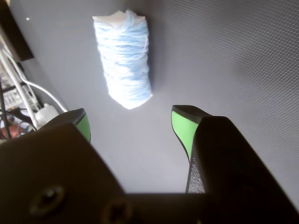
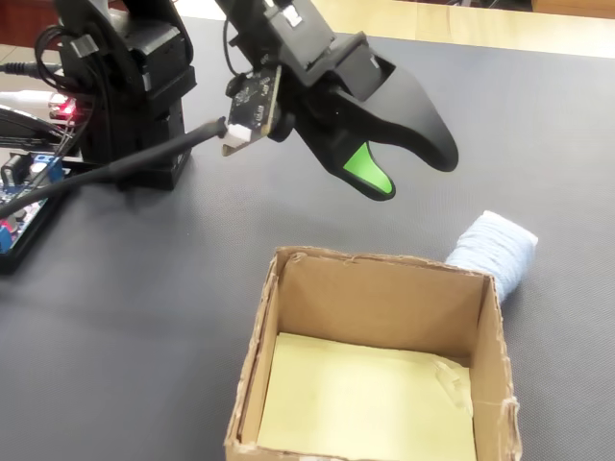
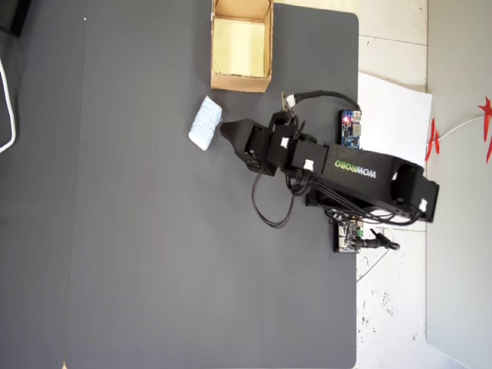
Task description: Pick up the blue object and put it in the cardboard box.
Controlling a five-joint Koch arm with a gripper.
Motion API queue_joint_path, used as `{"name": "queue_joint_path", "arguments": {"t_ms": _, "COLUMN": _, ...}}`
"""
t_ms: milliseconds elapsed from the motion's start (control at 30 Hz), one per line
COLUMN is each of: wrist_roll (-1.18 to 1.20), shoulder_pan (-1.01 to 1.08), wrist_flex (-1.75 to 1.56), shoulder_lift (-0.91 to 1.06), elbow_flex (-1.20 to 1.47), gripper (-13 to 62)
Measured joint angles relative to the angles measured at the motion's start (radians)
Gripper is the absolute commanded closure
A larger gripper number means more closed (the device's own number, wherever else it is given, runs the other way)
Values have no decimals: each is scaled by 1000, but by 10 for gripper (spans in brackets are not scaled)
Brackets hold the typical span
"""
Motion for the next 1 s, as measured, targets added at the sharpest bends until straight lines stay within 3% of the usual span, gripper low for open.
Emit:
{"name": "queue_joint_path", "arguments": {"t_ms": 567, "wrist_roll": 29, "shoulder_pan": 21, "wrist_flex": 189, "shoulder_lift": -387, "elbow_flex": -388, "gripper": 164}}
{"name": "queue_joint_path", "arguments": {"t_ms": 1000, "wrist_roll": 69, "shoulder_pan": 43, "wrist_flex": 190, "shoulder_lift": -589, "elbow_flex": -492, "gripper": 165}}
